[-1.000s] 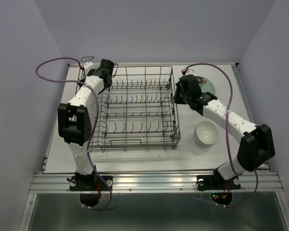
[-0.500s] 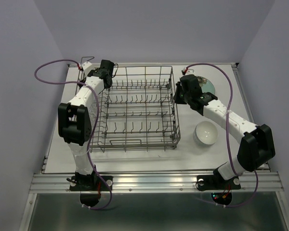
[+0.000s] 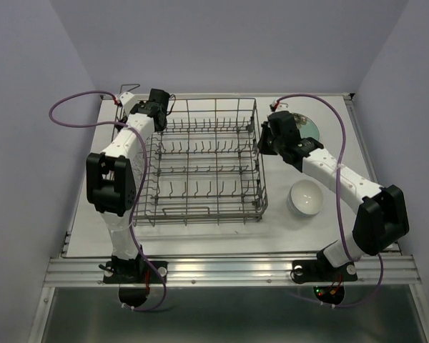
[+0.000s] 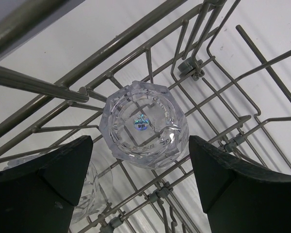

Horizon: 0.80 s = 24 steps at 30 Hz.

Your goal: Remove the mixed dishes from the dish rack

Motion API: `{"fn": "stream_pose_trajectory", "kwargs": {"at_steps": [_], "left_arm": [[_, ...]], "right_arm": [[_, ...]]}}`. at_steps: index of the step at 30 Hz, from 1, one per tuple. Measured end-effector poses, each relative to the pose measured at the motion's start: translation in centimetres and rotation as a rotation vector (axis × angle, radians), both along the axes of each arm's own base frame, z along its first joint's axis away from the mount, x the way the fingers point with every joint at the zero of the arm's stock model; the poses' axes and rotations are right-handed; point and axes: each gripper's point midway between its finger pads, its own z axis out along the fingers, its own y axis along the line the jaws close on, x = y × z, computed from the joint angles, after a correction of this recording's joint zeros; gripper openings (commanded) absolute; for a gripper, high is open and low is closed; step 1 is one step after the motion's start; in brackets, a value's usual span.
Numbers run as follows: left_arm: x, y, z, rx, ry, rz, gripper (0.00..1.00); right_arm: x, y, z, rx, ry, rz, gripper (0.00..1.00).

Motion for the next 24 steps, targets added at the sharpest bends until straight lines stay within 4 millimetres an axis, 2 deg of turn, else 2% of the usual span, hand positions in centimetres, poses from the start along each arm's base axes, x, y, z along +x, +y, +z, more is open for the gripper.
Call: {"fn": "stream_pose_trajectory", "kwargs": {"at_steps": [5, 7, 9, 10, 11, 13, 16, 19, 20, 21, 24], "left_arm": [[0.0, 0.0, -0.2, -0.002, -0.003, 0.008, 0.86], [0.1, 0.0, -0.5, -0.002, 0.002, 0.012, 0.85], [0.1, 0.0, -1.3, -0.001, 0.018, 0.017, 0.80], [0.1, -0.1, -1.9, -0.003, 0.027, 0.021, 0.75], [0.3, -0.1, -2.1, -0.004, 0.028, 0.021, 0.65], [0.4, -0.2, -2.3, -0.006, 0.022, 0.026, 0.55], [0.4, -0.3, -2.2, -0.010, 0.016, 0.030, 0.51], [0.4, -0.3, -2.2, -0.012, 0.014, 0.031, 0.41], [0.4, -0.2, -2.2, -0.012, 0.014, 0.031, 0.36], [0.4, -0.2, -2.1, -0.013, 0.013, 0.031, 0.27], [0.2, -0.3, -1.8, -0.020, 0.013, 0.026, 0.14]], "right_arm": [[-0.2, 0.0, 0.1, 0.007, -0.002, 0.006, 0.08], [-0.2, 0.1, 0.1, 0.009, -0.002, 0.008, 0.08], [-0.3, 0.1, 0.1, 0.009, -0.001, 0.009, 0.08], [-0.3, 0.1, 0.1, 0.010, -0.001, 0.010, 0.08], [-0.3, 0.1, 0.1, 0.011, -0.001, 0.011, 0.08], [-0.3, 0.1, 0.1, 0.012, 0.000, 0.013, 0.08], [-0.4, 0.2, 0.1, 0.015, 0.002, 0.018, 0.08], [-0.4, 0.3, 0.1, 0.019, 0.004, 0.023, 0.08], [-0.4, 0.3, 0.1, 0.020, 0.004, 0.024, 0.08], [-0.5, 0.4, 0.1, 0.021, 0.005, 0.026, 0.08], [-0.5, 0.5, 0.1, 0.024, 0.006, 0.031, 0.08]]}}
